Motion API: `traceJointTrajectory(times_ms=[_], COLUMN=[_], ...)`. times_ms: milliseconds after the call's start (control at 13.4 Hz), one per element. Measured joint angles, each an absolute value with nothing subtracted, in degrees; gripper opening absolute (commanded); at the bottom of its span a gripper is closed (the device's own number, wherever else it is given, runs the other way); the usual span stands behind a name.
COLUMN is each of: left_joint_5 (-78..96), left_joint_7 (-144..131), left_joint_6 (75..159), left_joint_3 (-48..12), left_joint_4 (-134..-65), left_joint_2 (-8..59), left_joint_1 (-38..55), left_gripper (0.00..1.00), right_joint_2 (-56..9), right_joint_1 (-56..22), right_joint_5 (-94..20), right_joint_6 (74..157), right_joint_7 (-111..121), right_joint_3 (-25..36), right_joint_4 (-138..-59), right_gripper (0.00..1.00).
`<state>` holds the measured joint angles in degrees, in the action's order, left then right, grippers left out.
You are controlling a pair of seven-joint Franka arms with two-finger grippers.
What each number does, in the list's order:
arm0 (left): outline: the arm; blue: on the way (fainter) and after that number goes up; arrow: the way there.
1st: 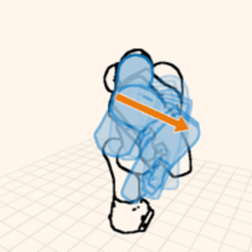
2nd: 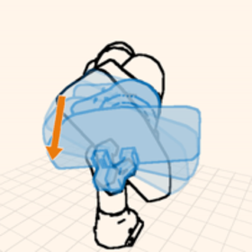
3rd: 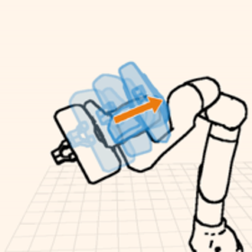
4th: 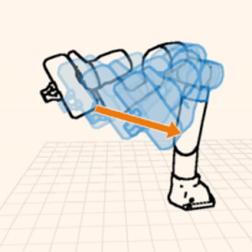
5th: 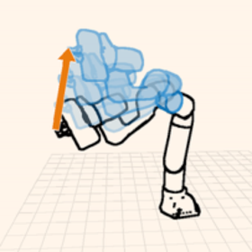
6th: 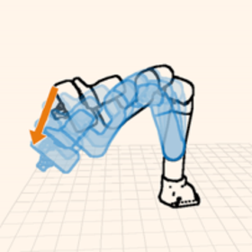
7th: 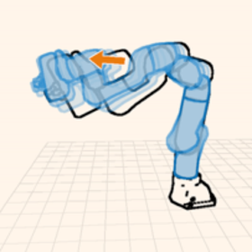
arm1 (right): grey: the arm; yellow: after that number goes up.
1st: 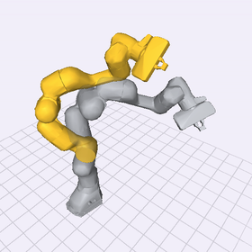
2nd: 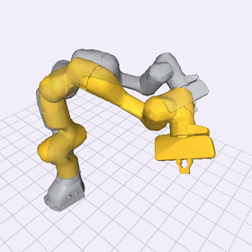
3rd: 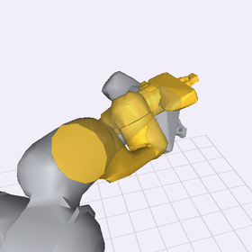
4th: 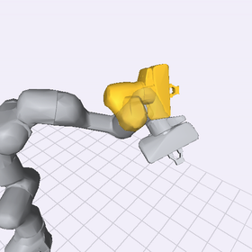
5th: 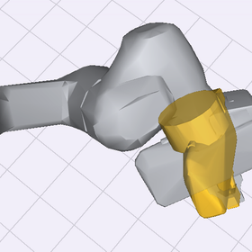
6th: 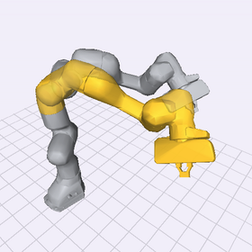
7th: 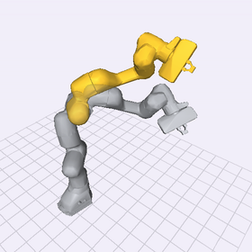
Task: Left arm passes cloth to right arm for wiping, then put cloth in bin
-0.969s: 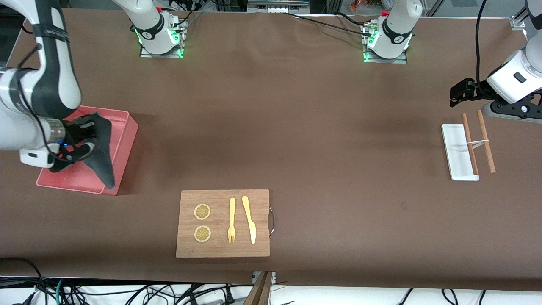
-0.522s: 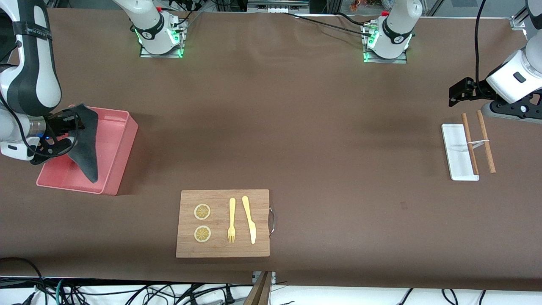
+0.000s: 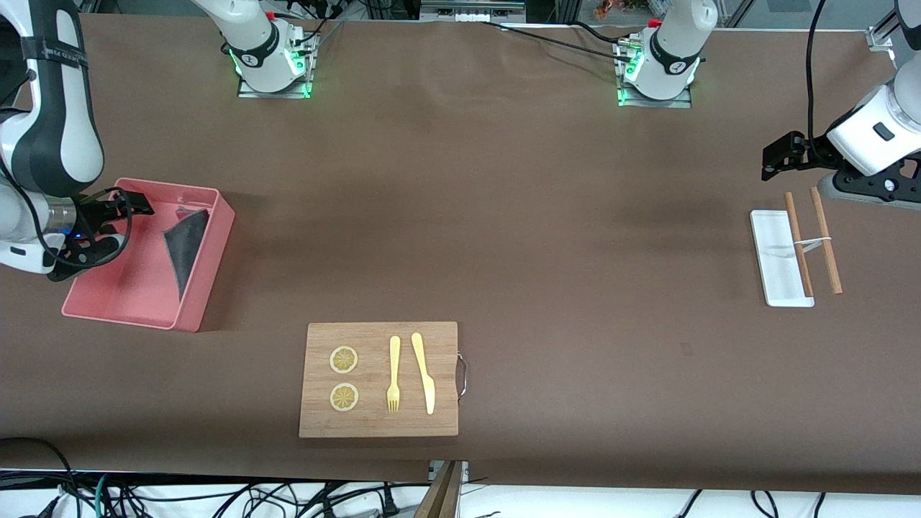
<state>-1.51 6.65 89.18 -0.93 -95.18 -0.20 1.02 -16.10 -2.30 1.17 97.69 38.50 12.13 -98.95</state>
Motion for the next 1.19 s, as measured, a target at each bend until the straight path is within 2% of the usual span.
traceJointTrajectory(times_ms=[373, 820, 969, 1192], left_joint_5=[-1.5, -1.4, -1.4, -1.4], left_joint_7=[6.6, 6.6, 6.6, 6.6], left_joint_6=[88.6, 88.6, 88.6, 88.6], left_joint_3=[-1.0, -1.1, -1.1, -1.1], left_joint_4=[-95.2, -95.2, -95.2, -95.2], left_joint_2=[-0.2, -0.2, -0.2, -0.2], left_joint_1=[1.0, 1.2, 1.2, 1.2], left_gripper=[1.00, 1.00, 1.00, 1.00], right_joint_2=[-7.3, 5.2, 7.4, 7.3], right_joint_1=[-2.9, -4.6, -5.6, -6.0], right_joint_5=[0.9, 0.6, -0.3, -0.5], right_joint_6=[95.5, 84.5, 83.3, 83.3], right_joint_7=[20.7, 5.8, 4.6, 4.5], right_joint_3=[6.6, 3.2, 3.1, 3.1], right_joint_4=[-98.5, -98.4, -98.5, -98.8], right_gripper=[1.00, 1.00, 1.00, 1.00])
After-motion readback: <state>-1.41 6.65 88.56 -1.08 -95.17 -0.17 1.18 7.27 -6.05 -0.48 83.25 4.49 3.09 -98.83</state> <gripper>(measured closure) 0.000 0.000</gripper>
